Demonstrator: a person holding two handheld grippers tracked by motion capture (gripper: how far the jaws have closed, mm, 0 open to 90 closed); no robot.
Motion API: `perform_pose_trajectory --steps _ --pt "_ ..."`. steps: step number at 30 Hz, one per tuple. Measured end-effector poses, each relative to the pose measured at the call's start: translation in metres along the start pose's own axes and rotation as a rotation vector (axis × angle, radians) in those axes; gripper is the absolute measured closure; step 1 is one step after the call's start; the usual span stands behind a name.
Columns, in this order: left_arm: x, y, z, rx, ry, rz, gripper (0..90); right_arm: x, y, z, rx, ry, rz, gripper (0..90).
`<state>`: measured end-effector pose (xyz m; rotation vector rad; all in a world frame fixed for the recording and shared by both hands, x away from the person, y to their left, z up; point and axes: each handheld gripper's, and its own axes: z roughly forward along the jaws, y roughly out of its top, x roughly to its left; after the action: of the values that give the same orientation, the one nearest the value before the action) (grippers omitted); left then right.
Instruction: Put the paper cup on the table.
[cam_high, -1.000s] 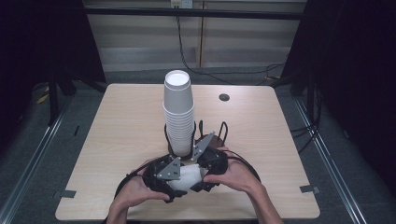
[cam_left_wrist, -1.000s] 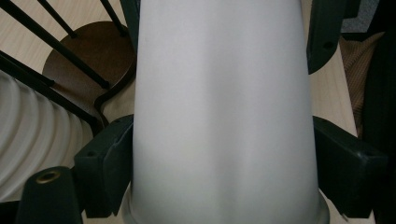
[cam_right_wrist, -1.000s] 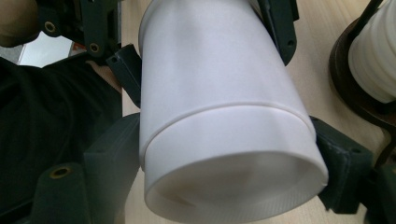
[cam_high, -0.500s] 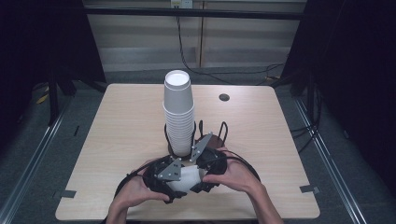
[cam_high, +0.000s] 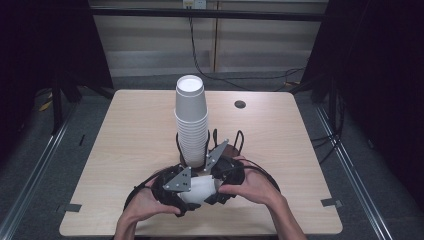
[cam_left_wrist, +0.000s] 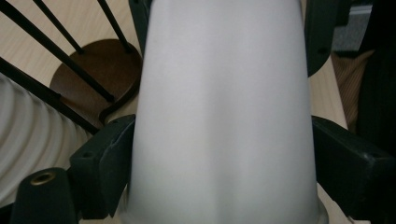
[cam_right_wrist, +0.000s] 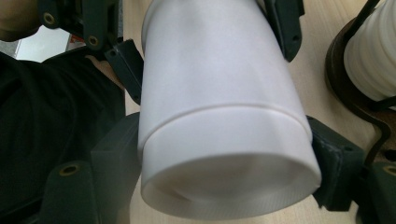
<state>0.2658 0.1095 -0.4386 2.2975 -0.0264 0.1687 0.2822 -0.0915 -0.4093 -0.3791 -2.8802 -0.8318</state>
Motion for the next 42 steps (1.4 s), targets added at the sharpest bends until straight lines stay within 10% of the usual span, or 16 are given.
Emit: perform_pose_trajectory --steps 13,42 --pt "0.0 -0.005 -0.008 -0.096 0.008 -0.008 14.6 0.0 -0.001 0.0 -0.005 -0.001 0.003 23.4" --pt "0.006 -0.036 -0.04 -0.383 0.069 -0.17 15.5 -0.005 -0.025 -0.017 -0.107 -0.075 0.071 23.2"
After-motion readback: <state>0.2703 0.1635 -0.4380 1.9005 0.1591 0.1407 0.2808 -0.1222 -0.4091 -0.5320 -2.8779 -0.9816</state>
